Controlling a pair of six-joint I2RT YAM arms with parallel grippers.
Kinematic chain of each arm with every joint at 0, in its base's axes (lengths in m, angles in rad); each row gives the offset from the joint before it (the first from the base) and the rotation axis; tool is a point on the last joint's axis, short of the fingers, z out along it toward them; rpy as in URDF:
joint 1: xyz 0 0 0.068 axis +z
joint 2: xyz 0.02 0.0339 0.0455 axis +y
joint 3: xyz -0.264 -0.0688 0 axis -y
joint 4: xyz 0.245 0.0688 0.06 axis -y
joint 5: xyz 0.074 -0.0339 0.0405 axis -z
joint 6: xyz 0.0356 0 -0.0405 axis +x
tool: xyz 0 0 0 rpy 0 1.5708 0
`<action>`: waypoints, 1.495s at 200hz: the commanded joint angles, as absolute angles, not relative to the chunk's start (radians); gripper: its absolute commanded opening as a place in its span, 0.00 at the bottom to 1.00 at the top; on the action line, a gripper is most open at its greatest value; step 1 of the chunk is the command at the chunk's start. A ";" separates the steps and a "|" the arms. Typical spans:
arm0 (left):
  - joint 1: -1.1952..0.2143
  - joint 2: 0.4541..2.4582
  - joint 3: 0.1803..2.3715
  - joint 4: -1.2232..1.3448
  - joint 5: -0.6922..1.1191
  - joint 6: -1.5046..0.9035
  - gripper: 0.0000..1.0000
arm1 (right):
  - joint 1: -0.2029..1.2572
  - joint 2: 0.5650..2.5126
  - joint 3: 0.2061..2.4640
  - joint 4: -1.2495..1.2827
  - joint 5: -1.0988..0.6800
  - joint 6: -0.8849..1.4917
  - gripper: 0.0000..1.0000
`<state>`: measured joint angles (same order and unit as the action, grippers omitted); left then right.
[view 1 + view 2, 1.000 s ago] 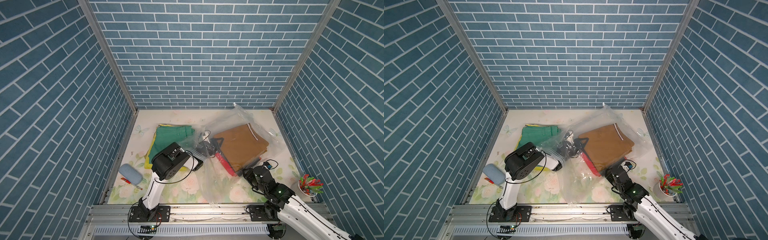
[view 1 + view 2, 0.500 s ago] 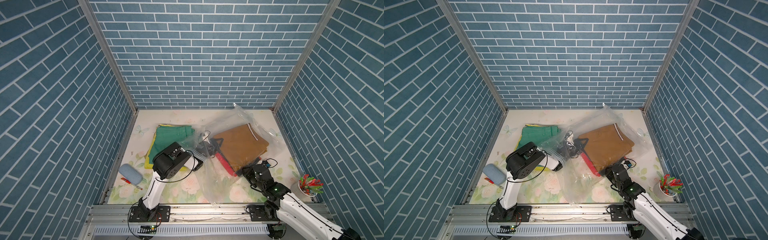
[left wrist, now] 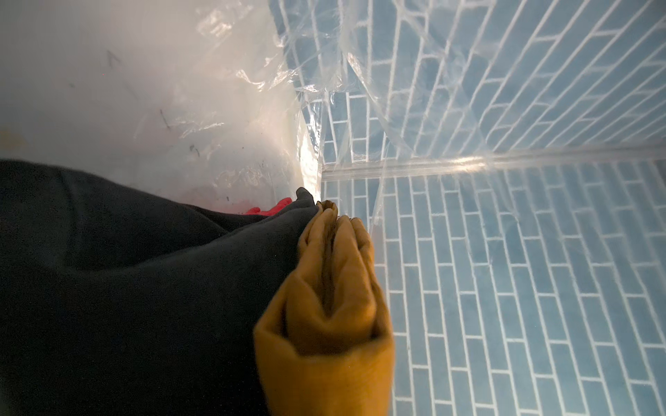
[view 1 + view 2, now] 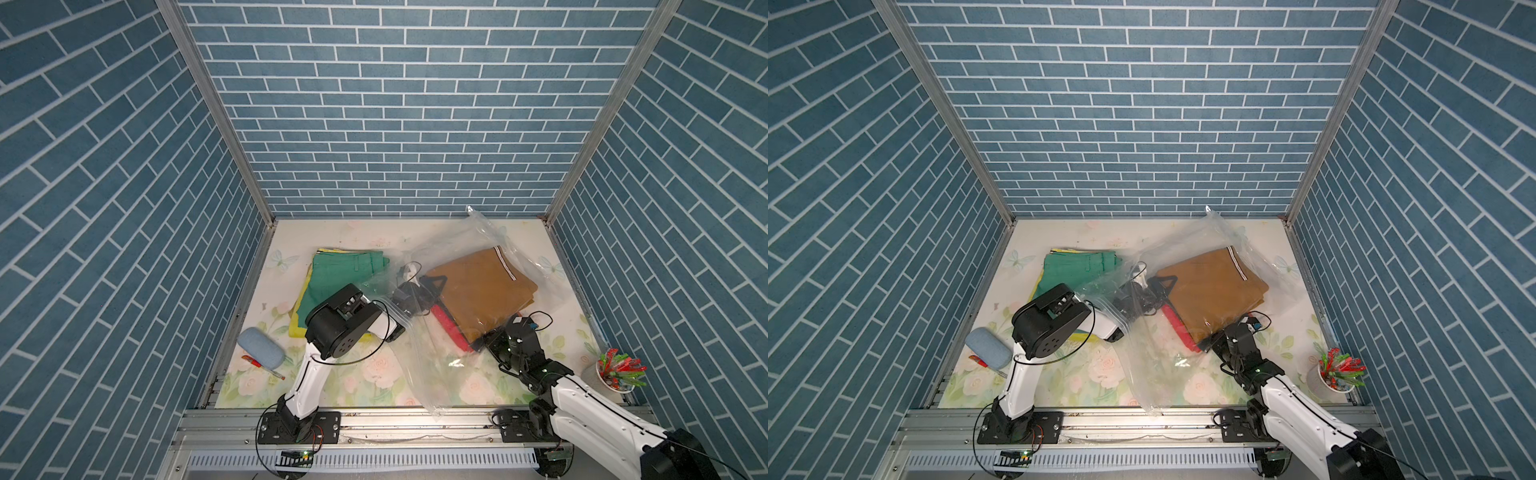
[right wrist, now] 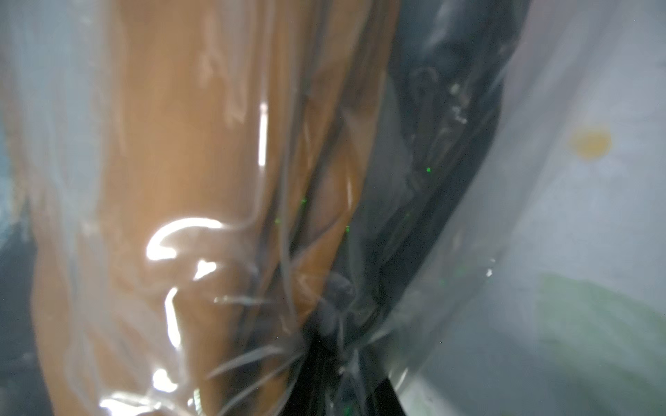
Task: Take the trousers out of the vacuum bag
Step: Take out the trousers from the vacuum bag.
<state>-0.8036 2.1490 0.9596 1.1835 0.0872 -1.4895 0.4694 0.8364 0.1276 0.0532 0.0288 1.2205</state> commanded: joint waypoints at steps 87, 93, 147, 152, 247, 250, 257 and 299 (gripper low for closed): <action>-0.857 2.104 0.996 1.070 0.224 -1.535 0.00 | 0.339 1.009 0.152 0.191 0.103 1.182 0.00; -0.862 2.095 0.996 1.058 0.217 -1.529 0.00 | 0.336 1.020 0.156 0.201 0.106 1.184 0.00; -0.898 2.073 0.949 1.078 0.192 -1.546 0.00 | 0.309 1.056 0.185 0.234 0.154 1.211 0.00; -0.902 2.070 0.945 1.078 0.190 -1.546 0.00 | 0.305 1.058 0.189 0.233 0.156 1.209 0.00; -0.928 1.975 0.821 1.089 0.217 -1.552 0.00 | 0.197 1.064 0.210 0.249 0.126 1.170 0.00; -0.929 1.971 0.817 1.090 0.219 -1.552 0.00 | 0.194 1.064 0.212 0.250 0.125 1.168 0.00; -0.930 1.963 0.808 1.089 0.222 -1.550 0.00 | 0.189 1.067 0.214 0.253 0.123 1.167 0.00; -0.931 1.927 0.755 1.091 0.267 -1.525 0.00 | 0.172 1.074 0.222 0.267 0.104 1.149 0.00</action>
<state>-0.8993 1.9812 0.8021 1.0676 0.1116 -1.5558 0.2035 1.0611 0.1921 0.2401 0.0177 1.1839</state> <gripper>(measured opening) 0.164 0.083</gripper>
